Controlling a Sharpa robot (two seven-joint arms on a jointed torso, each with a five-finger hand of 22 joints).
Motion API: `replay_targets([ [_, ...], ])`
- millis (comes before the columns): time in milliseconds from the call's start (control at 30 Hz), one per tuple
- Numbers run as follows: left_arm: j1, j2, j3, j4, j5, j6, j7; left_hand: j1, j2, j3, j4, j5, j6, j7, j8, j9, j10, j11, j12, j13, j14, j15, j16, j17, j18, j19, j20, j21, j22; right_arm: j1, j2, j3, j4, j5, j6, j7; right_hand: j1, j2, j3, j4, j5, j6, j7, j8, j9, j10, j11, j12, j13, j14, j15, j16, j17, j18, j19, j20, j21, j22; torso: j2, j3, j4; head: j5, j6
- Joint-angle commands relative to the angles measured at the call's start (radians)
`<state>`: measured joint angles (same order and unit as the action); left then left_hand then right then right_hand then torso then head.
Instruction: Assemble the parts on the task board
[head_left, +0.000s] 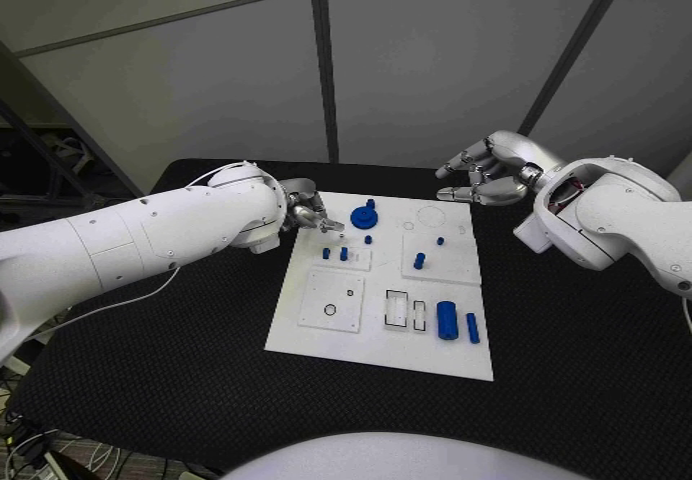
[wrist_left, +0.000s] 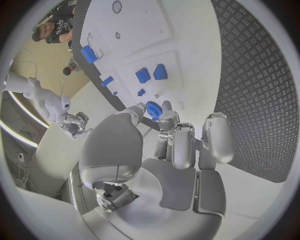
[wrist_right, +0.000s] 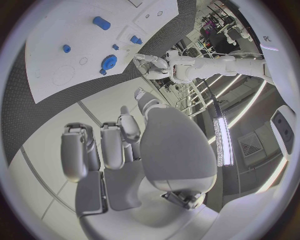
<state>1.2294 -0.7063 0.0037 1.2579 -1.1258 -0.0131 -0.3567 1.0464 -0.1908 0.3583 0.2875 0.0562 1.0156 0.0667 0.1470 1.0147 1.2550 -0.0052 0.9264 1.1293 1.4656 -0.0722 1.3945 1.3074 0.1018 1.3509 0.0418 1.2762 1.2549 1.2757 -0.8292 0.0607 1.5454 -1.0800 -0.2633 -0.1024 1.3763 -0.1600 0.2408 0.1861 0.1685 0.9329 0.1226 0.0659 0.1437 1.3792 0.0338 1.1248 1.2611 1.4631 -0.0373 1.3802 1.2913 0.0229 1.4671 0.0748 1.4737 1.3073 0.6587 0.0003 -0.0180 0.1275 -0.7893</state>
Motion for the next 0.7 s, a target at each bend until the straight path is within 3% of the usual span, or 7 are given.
replay_targets([
  [33,0.002,-0.001,0.001,-0.004,0.103,-0.118,0.124,0.014,-0.011,-0.01,0.002,-0.005,-0.02,0.011,-0.03,-0.039,-0.105,0.012,-0.194,-0.138,0.027,0.013,-0.085,0.023,0.008,-0.054,0.01,-0.09,-0.081,0.002,-0.001,0.001,0.001,0.005,0.002,0.009,-0.003,0.003,0.004,0.002,0.004,-0.006,0.0,-0.001,-0.001,-0.003,0.002,-0.001,0.001,0.044,-0.003,-0.004,0.001,0.008,0.031,-0.004,-0.001,0.151,0.001,0.0006,0.0002,-0.002,0.001],
  [233,0.002,0.011,0.001,-0.008,0.124,-0.136,0.22,0.181,-0.008,0.044,-0.066,-0.004,-0.038,0.042,-0.086,-0.163,-0.195,0.043,-0.367,-0.293,-0.118,0.043,-0.463,-0.268,0.077,-0.278,0.035,-0.474,-0.419,0.002,-0.001,0.001,0.001,0.005,0.001,0.007,-0.004,0.004,0.004,0.003,0.004,-0.006,0.0,-0.002,-0.002,-0.003,0.002,-0.001,0.002,0.044,-0.003,-0.004,0.001,0.008,0.031,-0.004,-0.001,0.151,0.001,0.0004,-0.0004,-0.006,0.003],
  [333,0.002,0.025,-0.001,-0.016,0.126,-0.175,0.322,0.239,-0.018,0.068,-0.097,-0.008,-0.031,0.057,-0.085,-0.224,-0.213,0.059,-0.437,-0.372,-0.222,0.058,-0.691,-0.436,0.077,-0.305,0.049,-0.544,-0.462,0.002,0.0,0.001,0.0,0.005,0.001,0.007,-0.004,0.004,0.004,0.003,0.004,-0.006,0.0,-0.002,-0.002,-0.003,0.002,-0.001,0.002,0.044,-0.003,-0.004,0.001,0.008,0.031,-0.004,-0.001,0.151,0.001,0.0004,-0.0008,-0.009,0.004],
  [367,0.002,0.032,-0.001,-0.021,0.126,-0.189,0.357,0.265,-0.023,0.08,-0.115,-0.006,-0.032,0.063,-0.085,-0.259,-0.212,0.074,-0.469,-0.415,-0.247,0.063,-0.729,-0.46,0.075,-0.318,0.058,-0.578,-0.484,0.002,0.0,0.001,0.0,0.005,0.001,0.007,-0.004,0.004,0.004,0.003,0.004,-0.006,0.0,-0.002,-0.002,-0.003,0.002,-0.001,0.002,0.044,-0.003,-0.004,0.001,0.008,0.031,-0.004,-0.001,0.151,0.001,-0.0001,-0.0014,-0.01,0.005],
  [400,0.002,0.038,-0.001,-0.025,0.124,-0.199,0.382,0.291,-0.031,0.088,-0.136,-0.006,-0.035,0.067,-0.086,-0.275,-0.215,0.067,-0.484,-0.434,-0.253,0.068,-0.739,-0.466,0.078,-0.319,0.059,-0.589,-0.491,0.002,0.001,0.001,0.0,0.005,0.001,0.007,-0.004,0.004,0.004,0.003,0.004,-0.006,0.0,-0.002,-0.002,-0.003,0.002,-0.001,0.002,0.044,-0.003,-0.004,0.001,0.008,0.031,-0.004,-0.001,0.151,0.001,-0.0004,-0.0014,-0.012,0.006],
  [500,0.002,0.059,-0.006,-0.042,0.085,-0.211,0.443,0.347,-0.039,0.118,-0.186,-0.005,-0.033,0.076,-0.085,-0.348,-0.222,0.079,-0.552,-0.529,-0.282,0.079,-0.787,-0.499,0.078,-0.325,0.07,-0.635,-0.521,0.002,0.003,0.001,-0.001,0.005,0.001,0.008,-0.004,0.004,0.005,0.003,0.004,-0.006,0.0,-0.002,-0.002,-0.003,0.002,-0.002,0.001,0.044,-0.003,-0.005,0.001,0.008,0.03,-0.004,-0.003,0.15,0.001,-0.0002,-0.0016,-0.017,0.009],
  [700,0.002,0.103,-0.036,-0.082,-0.032,-0.191,0.481,0.37,-0.038,0.128,-0.236,-0.006,-0.027,0.082,-0.085,-0.453,-0.226,0.097,-0.662,-0.687,-0.277,0.089,-0.841,-0.552,0.079,-0.319,0.077,-0.661,-0.536,0.002,0.007,0.001,-0.003,0.005,0.0,0.009,-0.003,0.005,0.005,0.003,0.004,-0.006,0.0,-0.001,-0.002,-0.004,0.002,-0.004,0.0,0.044,-0.003,-0.006,-0.001,0.009,0.029,-0.004,-0.004,0.148,0.001,0.0001,-0.0013,-0.025,0.016],
])
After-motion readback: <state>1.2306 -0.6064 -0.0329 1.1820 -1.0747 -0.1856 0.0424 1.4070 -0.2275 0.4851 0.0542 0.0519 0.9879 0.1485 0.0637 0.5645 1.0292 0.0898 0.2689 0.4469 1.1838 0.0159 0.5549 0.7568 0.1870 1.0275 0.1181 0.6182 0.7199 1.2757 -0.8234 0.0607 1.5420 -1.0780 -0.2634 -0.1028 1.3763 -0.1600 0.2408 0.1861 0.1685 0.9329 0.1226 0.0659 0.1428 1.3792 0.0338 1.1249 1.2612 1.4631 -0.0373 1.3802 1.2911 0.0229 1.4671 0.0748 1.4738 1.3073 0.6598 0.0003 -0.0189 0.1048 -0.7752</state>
